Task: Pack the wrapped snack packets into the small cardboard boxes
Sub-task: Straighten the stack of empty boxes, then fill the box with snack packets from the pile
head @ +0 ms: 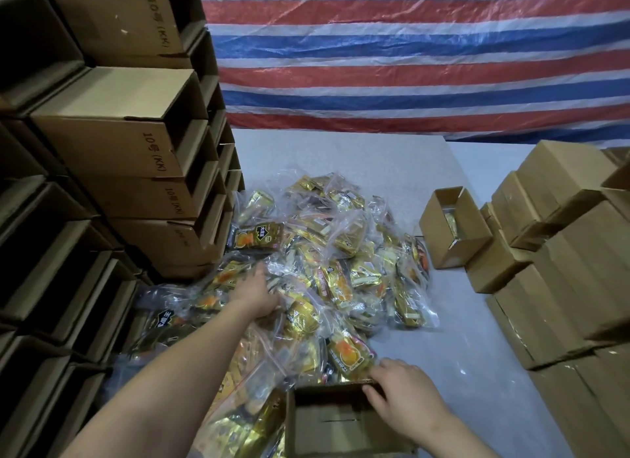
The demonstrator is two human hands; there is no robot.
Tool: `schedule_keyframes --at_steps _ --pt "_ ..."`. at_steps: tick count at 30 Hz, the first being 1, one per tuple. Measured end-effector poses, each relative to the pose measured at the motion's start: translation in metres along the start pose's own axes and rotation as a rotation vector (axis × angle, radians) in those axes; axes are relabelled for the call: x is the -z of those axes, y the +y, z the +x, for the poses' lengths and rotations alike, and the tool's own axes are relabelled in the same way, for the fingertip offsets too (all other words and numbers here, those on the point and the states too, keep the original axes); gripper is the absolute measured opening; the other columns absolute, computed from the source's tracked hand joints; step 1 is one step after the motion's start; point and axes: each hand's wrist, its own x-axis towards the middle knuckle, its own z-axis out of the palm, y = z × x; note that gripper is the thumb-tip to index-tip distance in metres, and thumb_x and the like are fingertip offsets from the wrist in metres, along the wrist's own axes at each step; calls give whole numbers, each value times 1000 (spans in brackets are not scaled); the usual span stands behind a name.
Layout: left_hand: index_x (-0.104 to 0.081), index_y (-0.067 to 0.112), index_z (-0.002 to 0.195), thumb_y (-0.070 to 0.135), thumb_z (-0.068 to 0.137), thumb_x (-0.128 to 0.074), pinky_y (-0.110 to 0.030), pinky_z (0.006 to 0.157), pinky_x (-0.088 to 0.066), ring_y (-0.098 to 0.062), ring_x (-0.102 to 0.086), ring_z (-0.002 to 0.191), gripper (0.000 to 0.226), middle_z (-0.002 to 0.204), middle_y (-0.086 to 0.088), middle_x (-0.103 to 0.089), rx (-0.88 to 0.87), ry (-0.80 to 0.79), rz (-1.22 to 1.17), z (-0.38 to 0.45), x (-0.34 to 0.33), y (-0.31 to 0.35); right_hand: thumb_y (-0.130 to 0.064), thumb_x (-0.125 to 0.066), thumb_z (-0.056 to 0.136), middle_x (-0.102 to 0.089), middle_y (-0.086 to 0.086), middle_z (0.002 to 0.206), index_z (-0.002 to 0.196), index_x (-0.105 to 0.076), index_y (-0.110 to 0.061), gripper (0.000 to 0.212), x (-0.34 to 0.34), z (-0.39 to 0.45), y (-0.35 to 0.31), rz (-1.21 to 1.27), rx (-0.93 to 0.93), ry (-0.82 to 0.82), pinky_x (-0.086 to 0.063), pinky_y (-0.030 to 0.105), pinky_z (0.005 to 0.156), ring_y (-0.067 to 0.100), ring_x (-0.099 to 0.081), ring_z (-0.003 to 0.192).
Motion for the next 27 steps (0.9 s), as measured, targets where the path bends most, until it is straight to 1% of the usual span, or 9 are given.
schedule_keyframes --at_steps 2,4,7,10,14,18,20,23,27 --pt "-14 29 157 35 93 -63 -41 85 -56 -28 -59 113 81 142 -11 -51 41 63 -77 3 0 -2 -54 -39 96 -59 -8 112 117 -62 -31 39 0 -1 1 9 -20 0 -42 31 90 15 -57 107" --pt "-20 31 155 25 98 -54 -30 65 -54 -21 -63 93 67 130 -9 -60 15 94 -13 4 2 -5 -62 -39 91 -60 -10 112 120 -61 -33 47 -1 -1 2 29 -25 -19 -43 30 91 13 -58 107" --pt "-36 24 151 16 101 -43 -34 75 -55 -26 -65 102 51 128 -10 -64 -28 159 96 0 9 -8 -76 -36 82 -60 -13 118 128 -57 -37 63 0 1 2 38 1 -68 -41 29 94 11 -56 111" --pt "-51 14 139 10 100 -42 -37 87 -51 -30 -63 111 41 126 -11 -65 -41 232 56 -11 23 -9 -89 -29 73 -61 -15 118 127 -57 -36 81 7 6 0 86 21 -100 -40 29 95 9 -55 111" --pt "-57 12 131 15 101 -42 -37 84 -51 -32 -65 104 34 116 -13 -69 -155 424 -118 -40 58 -1 -95 -22 70 -52 -18 133 141 -48 -34 97 30 17 -3 368 4 -10 -38 29 106 5 -48 123" --pt "-64 13 114 26 105 -39 -35 76 -47 -27 -65 88 30 99 -7 -70 -324 629 -342 -79 95 24 -88 -37 72 -38 -19 148 149 -36 -31 96 77 43 -17 611 21 134 -35 35 114 3 -38 134" --pt "-63 13 102 27 106 -37 -39 75 -49 -29 -63 83 29 87 -5 -67 -367 628 -444 -95 108 39 -87 -45 70 -32 -16 155 151 -28 -36 98 101 60 -30 653 67 182 -33 38 115 2 -34 136" --pt "-65 10 98 29 106 -36 -38 79 -49 -21 -63 88 36 89 -2 -68 -399 614 -576 -115 122 60 -90 -57 63 -17 -17 162 151 -9 -49 108 130 81 -49 680 181 202 -23 35 117 3 -23 144" --pt "-66 12 87 34 106 -34 -35 74 -48 -15 -65 79 43 82 3 -71 -478 588 -766 -143 139 84 -95 -55 55 -23 -10 161 154 -6 -43 122 137 87 -56 898 186 165 -28 39 119 5 -30 142"
